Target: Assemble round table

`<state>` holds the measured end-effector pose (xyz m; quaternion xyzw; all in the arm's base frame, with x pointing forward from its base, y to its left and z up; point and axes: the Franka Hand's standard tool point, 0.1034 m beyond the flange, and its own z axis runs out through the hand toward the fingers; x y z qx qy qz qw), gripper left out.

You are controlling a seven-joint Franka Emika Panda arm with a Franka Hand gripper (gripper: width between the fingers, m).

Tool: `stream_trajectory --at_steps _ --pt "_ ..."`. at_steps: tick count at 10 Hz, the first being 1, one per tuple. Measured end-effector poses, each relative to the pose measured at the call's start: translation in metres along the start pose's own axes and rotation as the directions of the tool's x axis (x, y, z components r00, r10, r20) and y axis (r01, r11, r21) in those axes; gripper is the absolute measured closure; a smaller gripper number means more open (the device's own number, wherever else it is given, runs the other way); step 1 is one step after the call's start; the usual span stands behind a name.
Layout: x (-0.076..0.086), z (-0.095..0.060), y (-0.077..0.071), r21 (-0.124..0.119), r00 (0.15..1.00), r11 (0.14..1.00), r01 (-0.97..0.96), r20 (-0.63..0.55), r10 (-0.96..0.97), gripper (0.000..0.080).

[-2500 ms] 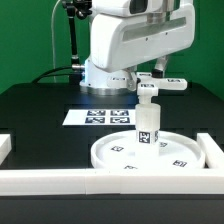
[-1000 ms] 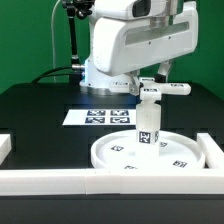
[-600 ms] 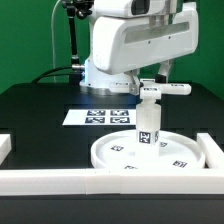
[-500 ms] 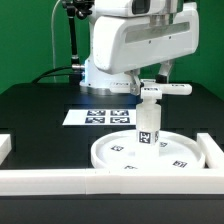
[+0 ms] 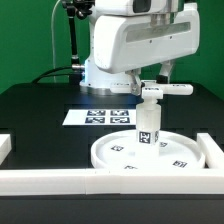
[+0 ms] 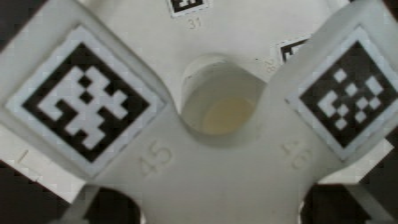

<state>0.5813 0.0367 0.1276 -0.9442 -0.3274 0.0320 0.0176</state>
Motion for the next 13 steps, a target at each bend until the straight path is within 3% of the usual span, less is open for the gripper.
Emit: stream_trajectory --at_steps 8,13 --pt "-0.010 -0.004 -0.013 0.005 1.000 1.000 -0.006 0.009 0.006 0.0351" --pt "-0.015 0.009 -0.012 0.017 1.000 1.000 -0.007 0.028 0.007 0.0351"
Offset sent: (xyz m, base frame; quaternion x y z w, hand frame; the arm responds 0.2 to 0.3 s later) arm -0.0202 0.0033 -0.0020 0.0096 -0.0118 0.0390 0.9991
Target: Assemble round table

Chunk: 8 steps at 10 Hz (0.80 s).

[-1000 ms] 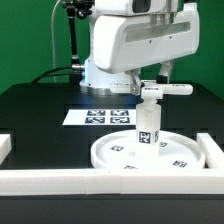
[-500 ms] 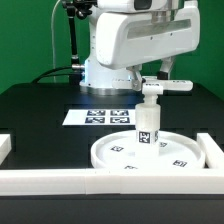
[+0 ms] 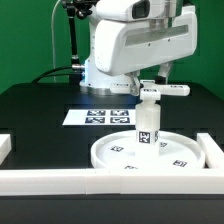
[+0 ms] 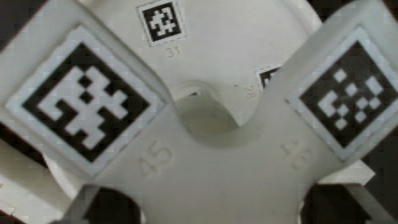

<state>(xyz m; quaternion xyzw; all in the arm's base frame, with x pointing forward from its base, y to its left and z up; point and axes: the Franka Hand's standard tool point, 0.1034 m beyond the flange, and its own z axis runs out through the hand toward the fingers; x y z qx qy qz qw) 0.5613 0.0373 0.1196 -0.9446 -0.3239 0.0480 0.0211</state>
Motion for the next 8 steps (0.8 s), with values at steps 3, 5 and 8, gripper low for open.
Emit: stream_trajectory --at_steps 3,5,8 --pt "0.000 0.008 0.001 0.006 1.000 1.000 -0.001 0.009 0.001 0.0351" --pt "0.001 0.015 0.001 0.011 1.000 1.000 0.000 0.017 0.000 0.0351" --pt "0.003 0.015 0.003 0.010 1.000 1.000 0.003 0.016 -0.003 0.0351"
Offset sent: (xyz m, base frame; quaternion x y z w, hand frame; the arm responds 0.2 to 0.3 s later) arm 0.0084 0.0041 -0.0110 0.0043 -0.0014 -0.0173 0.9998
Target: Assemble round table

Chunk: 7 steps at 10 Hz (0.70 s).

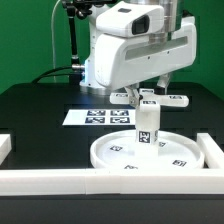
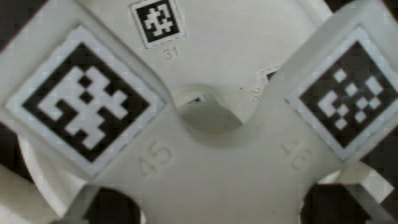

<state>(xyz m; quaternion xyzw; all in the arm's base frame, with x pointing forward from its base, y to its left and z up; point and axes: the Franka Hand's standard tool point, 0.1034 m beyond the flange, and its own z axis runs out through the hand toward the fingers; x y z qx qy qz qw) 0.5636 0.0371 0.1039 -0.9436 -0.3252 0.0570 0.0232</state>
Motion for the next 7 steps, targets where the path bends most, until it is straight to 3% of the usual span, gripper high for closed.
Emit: stream_trajectory --at_steps 7 --pt "0.0000 0.0000 0.0000 0.000 1.000 1.000 0.000 0.000 0.000 0.0351"
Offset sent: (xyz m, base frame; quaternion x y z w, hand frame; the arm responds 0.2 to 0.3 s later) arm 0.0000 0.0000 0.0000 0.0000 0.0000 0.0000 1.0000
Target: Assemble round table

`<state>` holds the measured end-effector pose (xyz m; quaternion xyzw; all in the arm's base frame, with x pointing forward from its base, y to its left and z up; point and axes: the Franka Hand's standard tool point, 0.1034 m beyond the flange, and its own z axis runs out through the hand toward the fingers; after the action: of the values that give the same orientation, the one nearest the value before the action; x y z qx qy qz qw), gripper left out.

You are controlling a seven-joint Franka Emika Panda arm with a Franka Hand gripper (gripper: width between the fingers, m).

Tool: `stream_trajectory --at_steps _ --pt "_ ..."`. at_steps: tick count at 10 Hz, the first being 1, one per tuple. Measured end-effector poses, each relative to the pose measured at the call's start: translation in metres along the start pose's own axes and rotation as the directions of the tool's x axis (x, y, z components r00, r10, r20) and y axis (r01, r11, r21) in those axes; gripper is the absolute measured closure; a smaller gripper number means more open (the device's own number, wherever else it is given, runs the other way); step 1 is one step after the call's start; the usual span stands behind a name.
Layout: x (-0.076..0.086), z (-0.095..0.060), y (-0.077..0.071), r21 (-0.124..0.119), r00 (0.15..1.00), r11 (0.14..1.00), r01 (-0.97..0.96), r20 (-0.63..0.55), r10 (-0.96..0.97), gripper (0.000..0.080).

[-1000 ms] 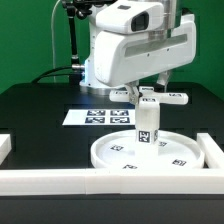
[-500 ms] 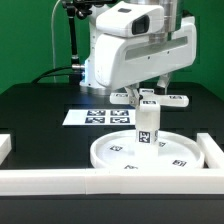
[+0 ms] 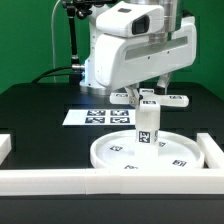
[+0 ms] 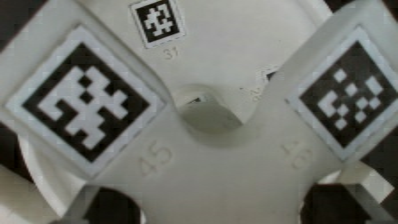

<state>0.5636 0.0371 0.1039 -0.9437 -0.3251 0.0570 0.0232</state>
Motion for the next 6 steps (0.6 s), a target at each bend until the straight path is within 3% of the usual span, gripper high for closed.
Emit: stream_trajectory --at_steps 4,5,6 --pt "-0.0005 0.0000 0.0002 0.004 0.999 0.999 -0.051 0.000 0.051 0.0351" --pt "-0.0022 0.0001 0.0018 0.013 0.992 0.992 -0.128 -0.002 0.128 0.0351" --pt "-0.0020 0.0001 0.0020 0.050 0.945 0.944 -0.326 -0.014 0.327 0.0351"
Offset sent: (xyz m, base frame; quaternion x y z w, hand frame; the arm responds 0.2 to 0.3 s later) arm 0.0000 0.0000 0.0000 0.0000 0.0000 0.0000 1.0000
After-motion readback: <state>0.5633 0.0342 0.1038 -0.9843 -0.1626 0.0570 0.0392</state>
